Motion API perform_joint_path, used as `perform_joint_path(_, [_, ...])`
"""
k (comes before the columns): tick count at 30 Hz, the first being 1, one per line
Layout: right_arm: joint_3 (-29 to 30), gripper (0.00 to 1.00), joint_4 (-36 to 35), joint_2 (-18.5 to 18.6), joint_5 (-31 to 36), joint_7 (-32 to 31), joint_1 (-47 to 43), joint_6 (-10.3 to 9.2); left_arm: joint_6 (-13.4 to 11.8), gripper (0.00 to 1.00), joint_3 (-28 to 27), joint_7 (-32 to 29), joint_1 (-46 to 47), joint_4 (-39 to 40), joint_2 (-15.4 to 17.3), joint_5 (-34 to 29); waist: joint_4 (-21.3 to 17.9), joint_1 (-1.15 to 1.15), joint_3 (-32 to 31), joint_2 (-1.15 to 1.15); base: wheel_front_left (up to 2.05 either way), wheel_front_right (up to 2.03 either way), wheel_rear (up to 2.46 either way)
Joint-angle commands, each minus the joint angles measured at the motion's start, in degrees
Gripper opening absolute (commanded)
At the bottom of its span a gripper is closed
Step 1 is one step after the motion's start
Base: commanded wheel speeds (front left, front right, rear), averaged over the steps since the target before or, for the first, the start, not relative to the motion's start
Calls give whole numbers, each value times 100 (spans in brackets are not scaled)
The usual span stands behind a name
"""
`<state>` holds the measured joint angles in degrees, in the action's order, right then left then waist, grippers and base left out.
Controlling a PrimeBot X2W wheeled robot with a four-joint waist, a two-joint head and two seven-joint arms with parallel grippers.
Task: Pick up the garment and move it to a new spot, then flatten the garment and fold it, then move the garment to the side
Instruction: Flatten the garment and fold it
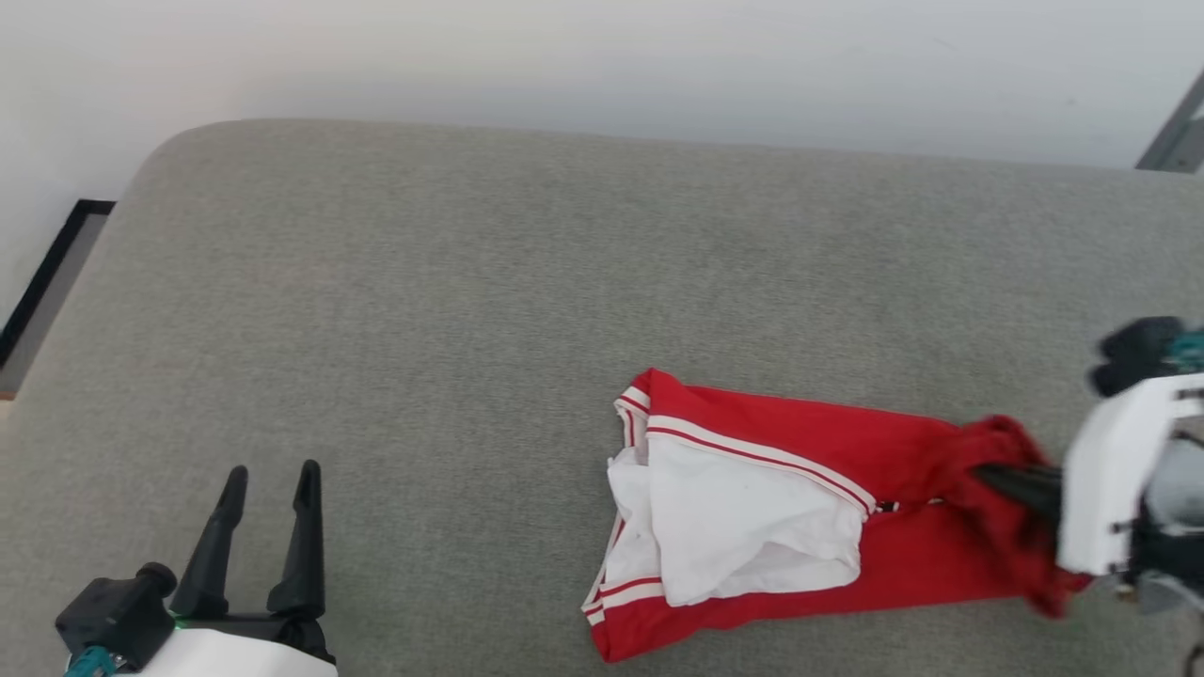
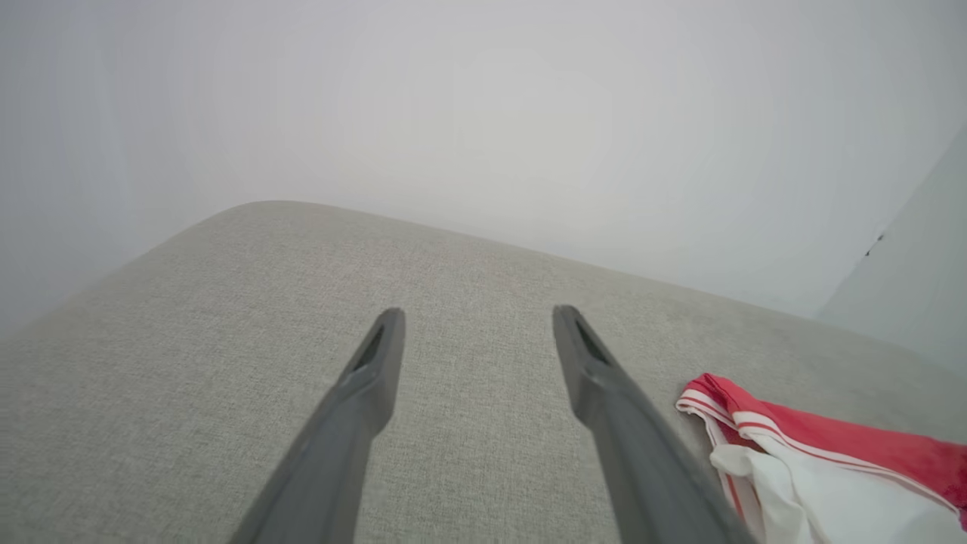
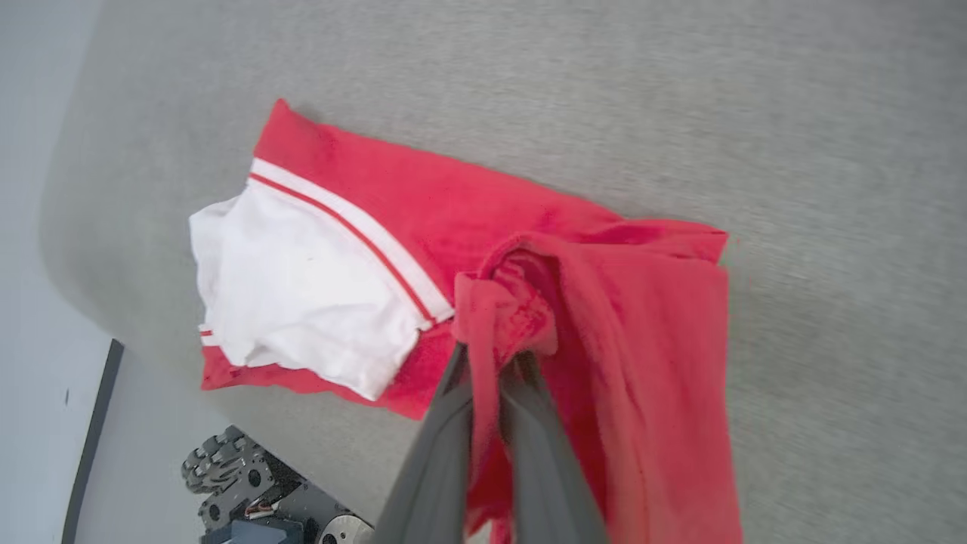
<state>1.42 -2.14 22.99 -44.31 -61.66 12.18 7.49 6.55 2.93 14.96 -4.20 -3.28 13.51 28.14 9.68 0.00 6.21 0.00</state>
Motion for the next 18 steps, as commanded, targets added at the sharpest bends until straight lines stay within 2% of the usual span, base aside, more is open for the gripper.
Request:
perform_joint_path(1, [-146,0,-159,-89,55,5,-28,1,33,100,21,28,-24,-7,-12,-57,106,0,-32,0,0,0,0])
perform_joint_path(4, [-460,0,-194,-344,74,78,76,1,47,100,82,28,49,-45,-48,-56,263,0,-58,0,0,0,0])
perform_joint_path(7, [-651,0,-106,-431,125,140,174,1,48,100,139,28,100,-73,-60,-61,381,0,-64,0,0,0,0])
perform_joint_path(15, [-1463,0,542,-763,236,585,566,1,87,100,353,28,314,-203,-122,-29,841,0,-48,0,0,0,0])
perform_joint_path(18, [-1757,0,855,-758,297,825,729,1,95,100,422,28,410,-245,-154,-12,970,0,-27,0,0,0,0])
